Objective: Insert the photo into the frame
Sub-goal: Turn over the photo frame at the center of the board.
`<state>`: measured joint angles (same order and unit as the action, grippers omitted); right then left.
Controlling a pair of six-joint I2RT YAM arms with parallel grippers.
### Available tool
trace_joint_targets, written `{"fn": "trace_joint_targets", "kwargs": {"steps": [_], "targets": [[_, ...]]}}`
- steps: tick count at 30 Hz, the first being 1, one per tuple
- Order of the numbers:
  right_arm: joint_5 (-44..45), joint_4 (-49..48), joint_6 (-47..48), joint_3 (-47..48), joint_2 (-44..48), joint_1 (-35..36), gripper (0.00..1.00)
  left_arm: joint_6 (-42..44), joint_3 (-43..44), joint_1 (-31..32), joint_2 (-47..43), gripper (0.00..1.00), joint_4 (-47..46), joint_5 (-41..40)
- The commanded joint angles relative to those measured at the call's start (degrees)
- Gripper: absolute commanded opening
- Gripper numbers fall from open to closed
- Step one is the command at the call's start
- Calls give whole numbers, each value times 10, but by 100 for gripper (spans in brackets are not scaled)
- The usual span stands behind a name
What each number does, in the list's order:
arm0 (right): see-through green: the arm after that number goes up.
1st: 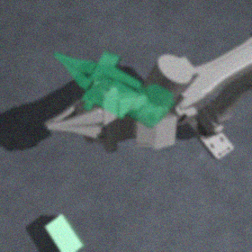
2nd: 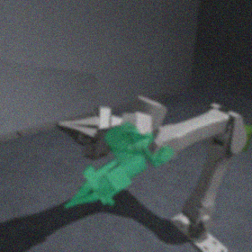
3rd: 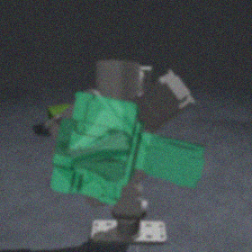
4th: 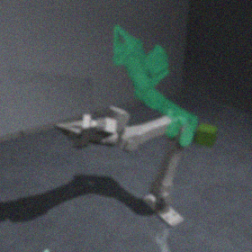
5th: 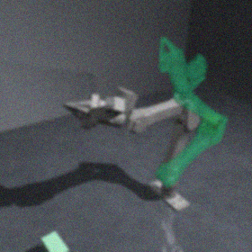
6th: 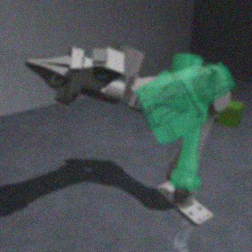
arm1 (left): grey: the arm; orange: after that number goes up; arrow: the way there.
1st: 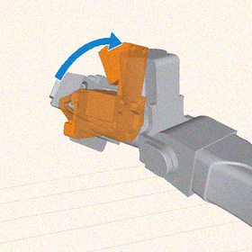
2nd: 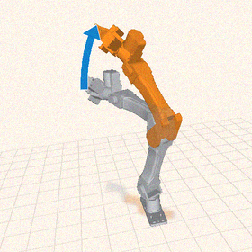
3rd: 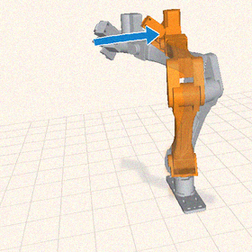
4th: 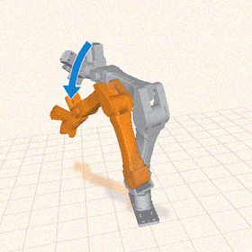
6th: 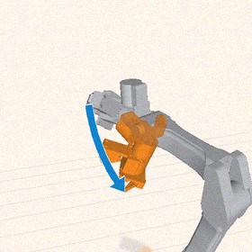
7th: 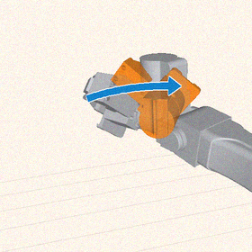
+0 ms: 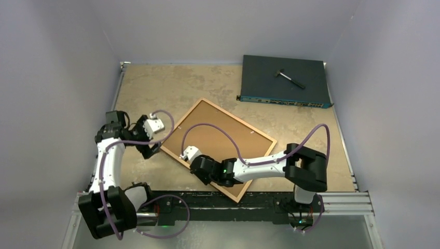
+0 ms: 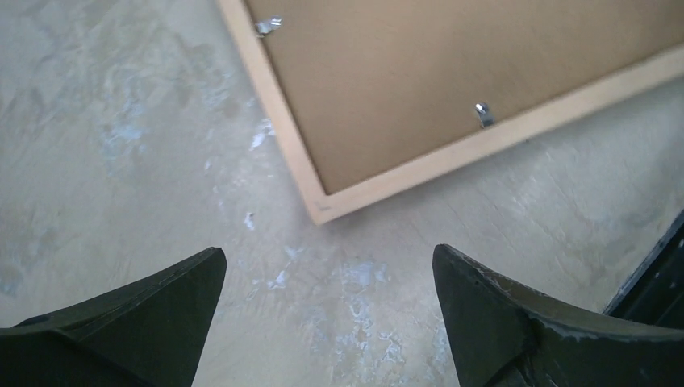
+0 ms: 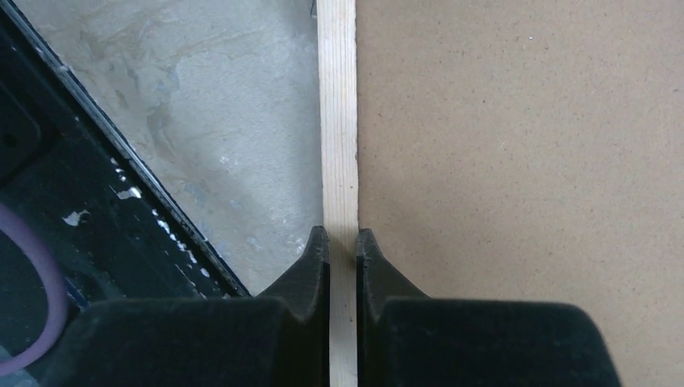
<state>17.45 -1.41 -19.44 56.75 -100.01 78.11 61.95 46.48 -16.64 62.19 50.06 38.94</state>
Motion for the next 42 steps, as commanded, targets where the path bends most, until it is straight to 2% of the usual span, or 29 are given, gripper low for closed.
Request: {"fn": "trace_joint_targets", "kwargs": {"steps": [1, 6, 13, 17, 26, 28, 34, 42], "targets": [[29, 13, 7, 82, 21, -5, 0, 275, -45, -2, -45, 99, 57, 70], [1, 43, 27, 155, 17, -24, 0, 462, -75, -1, -108, 97, 130, 107], [-62, 36, 21, 170, 46, -45, 0, 595, -164, -1, -239, 93, 45, 141], [-81, 36, 29, 173, 59, -54, 0, 639, -164, -2, -247, 89, 31, 161], [-173, 21, 39, 171, 86, -90, 0, 877, -182, -1, -236, 76, 51, 173], [-198, 21, 42, 173, 90, -96, 0, 904, -186, -1, -228, 73, 34, 182], [-224, 46, 55, 191, 89, -103, 0, 905, -188, 0, -218, 49, -35, 235], [-241, 63, 56, 221, 83, -106, 0, 908, -174, 11, -204, 44, -45, 236]]}}
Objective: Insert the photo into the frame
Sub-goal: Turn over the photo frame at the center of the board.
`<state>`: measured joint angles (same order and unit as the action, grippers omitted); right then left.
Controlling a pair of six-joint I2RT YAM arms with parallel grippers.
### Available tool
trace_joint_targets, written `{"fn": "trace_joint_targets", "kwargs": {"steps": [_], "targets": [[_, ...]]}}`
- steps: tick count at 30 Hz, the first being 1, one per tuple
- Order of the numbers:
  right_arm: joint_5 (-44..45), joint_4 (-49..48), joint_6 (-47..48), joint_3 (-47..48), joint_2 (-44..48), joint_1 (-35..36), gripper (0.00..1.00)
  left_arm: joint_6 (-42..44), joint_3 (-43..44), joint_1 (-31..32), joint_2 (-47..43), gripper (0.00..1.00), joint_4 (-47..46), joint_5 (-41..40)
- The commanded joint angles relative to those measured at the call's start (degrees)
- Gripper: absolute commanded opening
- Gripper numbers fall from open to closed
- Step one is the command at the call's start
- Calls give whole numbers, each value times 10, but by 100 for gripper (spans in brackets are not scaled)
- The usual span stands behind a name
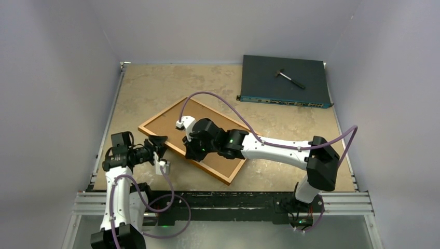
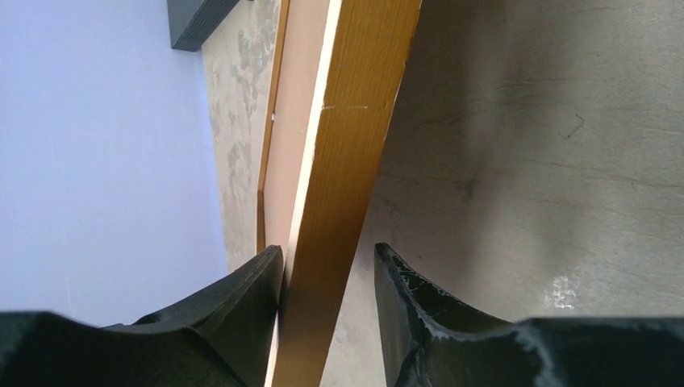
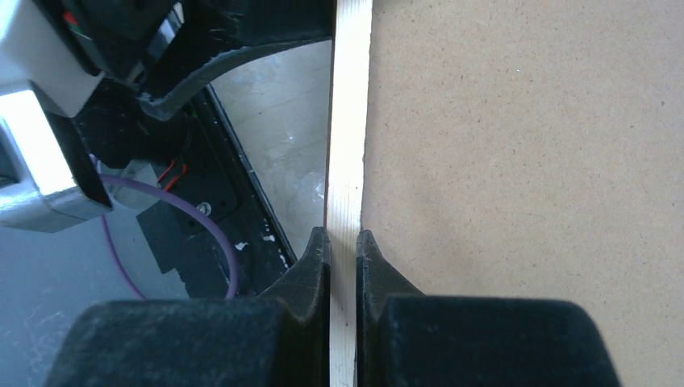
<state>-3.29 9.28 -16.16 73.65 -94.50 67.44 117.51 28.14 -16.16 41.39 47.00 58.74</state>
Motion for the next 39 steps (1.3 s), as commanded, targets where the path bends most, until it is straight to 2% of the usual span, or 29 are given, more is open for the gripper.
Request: {"fn": "trace_joint_targets", "kwargs": {"steps": [1, 3, 5, 9, 10, 13, 18, 21, 25, 30, 34, 39], "targets": [[-35, -40, 23, 56, 28, 1, 0, 353, 10, 7, 4, 41, -17, 38], [-32, -31, 24, 61, 29, 0, 2, 351, 13, 8, 3, 33, -23, 42], [-22, -27, 26, 58, 35, -4, 17, 338, 17, 8, 1, 27, -31, 47], [-1, -15, 40, 56, 56, -11, 30, 316, 23, 7, -4, 15, -44, 54], [11, -5, 46, 61, 59, -11, 36, 306, 23, 8, -7, 11, -49, 56], [38, 30, 73, 81, 70, -11, 68, 279, 30, 8, -14, 2, -51, 59], [64, 59, 180, 77, 101, 2, 98, 230, 62, 8, -9, 0, -42, 55], [120, 60, 252, 41, 120, 40, 99, 204, 93, 8, 3, 0, -25, 50], [181, 48, 303, -7, 136, 72, 99, 169, 126, 8, 14, 0, 2, 42], [188, 30, 340, -19, 147, 82, 99, 180, 146, 8, 23, 0, 35, 39], [241, 32, 363, -12, 118, 84, 96, 179, 147, 8, 19, 0, 35, 43], [308, -12, 403, -33, 96, 85, 91, 175, 147, 8, 17, 0, 35, 43]]}}
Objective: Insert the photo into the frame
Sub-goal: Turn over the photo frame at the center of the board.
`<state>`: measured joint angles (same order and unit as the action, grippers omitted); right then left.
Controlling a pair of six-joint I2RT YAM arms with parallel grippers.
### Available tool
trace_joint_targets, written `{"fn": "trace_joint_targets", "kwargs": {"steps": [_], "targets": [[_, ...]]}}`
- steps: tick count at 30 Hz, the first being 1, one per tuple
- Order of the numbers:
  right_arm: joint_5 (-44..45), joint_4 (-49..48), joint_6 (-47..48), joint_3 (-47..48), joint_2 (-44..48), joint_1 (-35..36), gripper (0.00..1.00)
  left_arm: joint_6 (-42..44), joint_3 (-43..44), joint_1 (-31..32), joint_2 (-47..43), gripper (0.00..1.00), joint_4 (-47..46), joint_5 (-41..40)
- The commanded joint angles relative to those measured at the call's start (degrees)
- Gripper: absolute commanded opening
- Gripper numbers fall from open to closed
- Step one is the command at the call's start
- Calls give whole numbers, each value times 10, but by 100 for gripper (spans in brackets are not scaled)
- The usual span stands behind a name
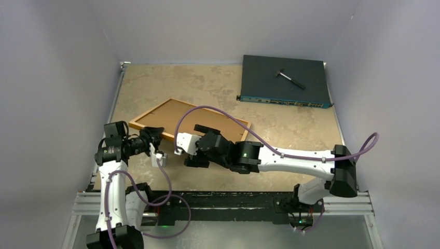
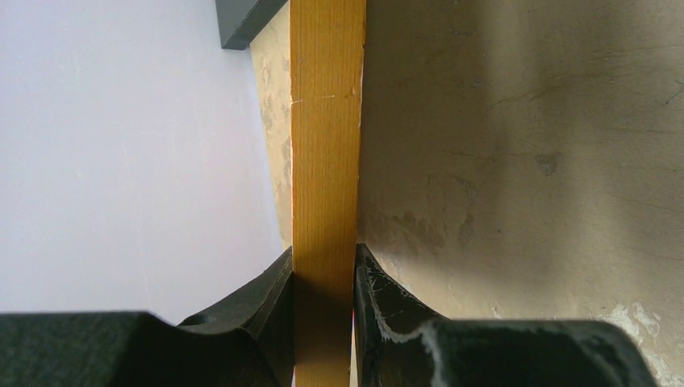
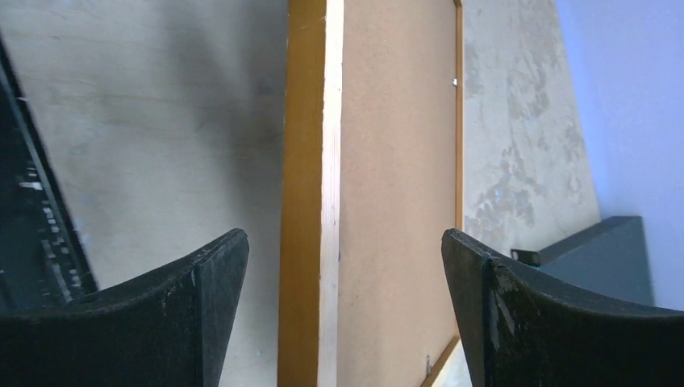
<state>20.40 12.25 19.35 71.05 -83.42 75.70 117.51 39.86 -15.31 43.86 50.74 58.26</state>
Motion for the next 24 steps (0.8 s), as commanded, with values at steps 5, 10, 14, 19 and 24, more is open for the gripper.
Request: {"fn": "trace_joint_targets", "kwargs": {"steps": [5, 10, 14, 19, 24], "targets": [[54, -41, 60, 3, -28, 2, 85, 159, 31, -1, -9, 0, -16, 49], [63, -37, 63, 8, -53, 2, 73, 137, 30, -1, -12, 0, -31, 48], [61, -33, 62, 12, -77, 2, 31, 116, 29, -1, -15, 0, -51, 47], [76, -24, 48, 36, -95, 2, 0, 95, 25, -1, -15, 0, -75, 46], [54, -29, 36, 71, -76, -2, 0, 13, 26, -1, -18, 76, -135, 45]]}}
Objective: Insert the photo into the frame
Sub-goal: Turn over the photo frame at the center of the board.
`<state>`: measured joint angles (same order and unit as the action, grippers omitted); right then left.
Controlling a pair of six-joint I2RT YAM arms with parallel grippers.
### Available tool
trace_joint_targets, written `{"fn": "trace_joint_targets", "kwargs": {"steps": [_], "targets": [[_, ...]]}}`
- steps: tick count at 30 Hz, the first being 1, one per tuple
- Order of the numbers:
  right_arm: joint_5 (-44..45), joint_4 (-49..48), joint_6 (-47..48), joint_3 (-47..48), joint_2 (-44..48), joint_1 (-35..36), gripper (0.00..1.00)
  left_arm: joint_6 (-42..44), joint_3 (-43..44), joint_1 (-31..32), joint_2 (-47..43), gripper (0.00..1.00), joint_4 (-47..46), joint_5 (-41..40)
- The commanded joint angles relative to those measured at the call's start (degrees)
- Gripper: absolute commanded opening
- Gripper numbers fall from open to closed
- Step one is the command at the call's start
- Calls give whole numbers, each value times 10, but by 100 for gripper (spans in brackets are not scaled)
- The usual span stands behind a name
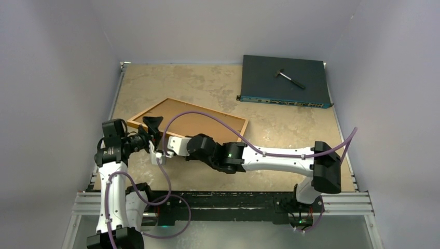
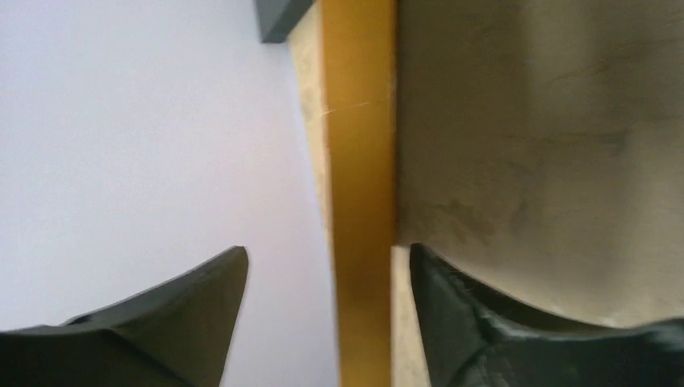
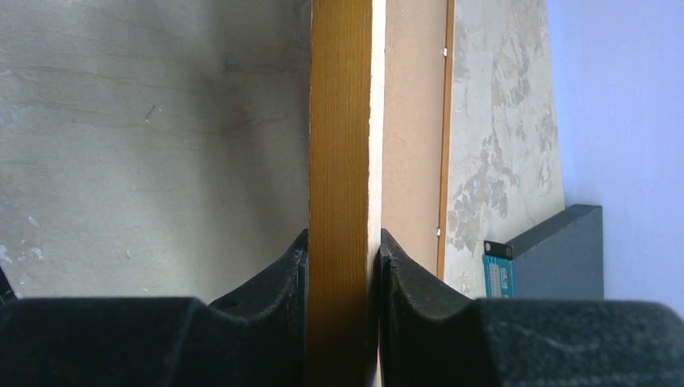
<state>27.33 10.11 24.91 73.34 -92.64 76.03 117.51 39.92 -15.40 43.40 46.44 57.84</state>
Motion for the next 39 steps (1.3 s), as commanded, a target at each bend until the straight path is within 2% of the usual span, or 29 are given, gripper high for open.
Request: {"fn": "trace_joint_targets", "kwargs": {"steps": [1, 4, 10, 15, 18, 22, 26, 29, 33, 39], "targets": [[-23, -8, -25, 58, 19, -10, 0, -18, 27, 0, -16, 82, -112, 47], [-71, 9, -51, 113, 15, -42, 0, -140, 37, -1, -20, 87, -175, 27], [-187, 90, -118, 283, -63, -145, 0, -468, 73, -2, 0, 91, -318, -36], [-257, 155, -193, 445, -149, -234, 0, -686, 122, -5, 34, 93, -352, -79], [-332, 181, -260, 516, -197, -304, 0, -808, 156, -7, 56, 95, -359, -99], [-463, 163, -351, 551, -223, -388, 0, -909, 188, -9, 84, 95, -336, -115], [-542, 152, -424, 573, -248, -449, 0, -969, 197, -9, 89, 95, -317, -121], [-604, 103, -493, 537, -237, -492, 0, -1001, 195, -9, 78, 95, -308, -115], [-654, 32, -557, 495, -214, -509, 0, -1052, 181, -9, 59, 95, -323, -100], [-658, -18, -618, 478, -193, -499, 0, -1086, 167, -9, 52, 93, -328, -96]]}}
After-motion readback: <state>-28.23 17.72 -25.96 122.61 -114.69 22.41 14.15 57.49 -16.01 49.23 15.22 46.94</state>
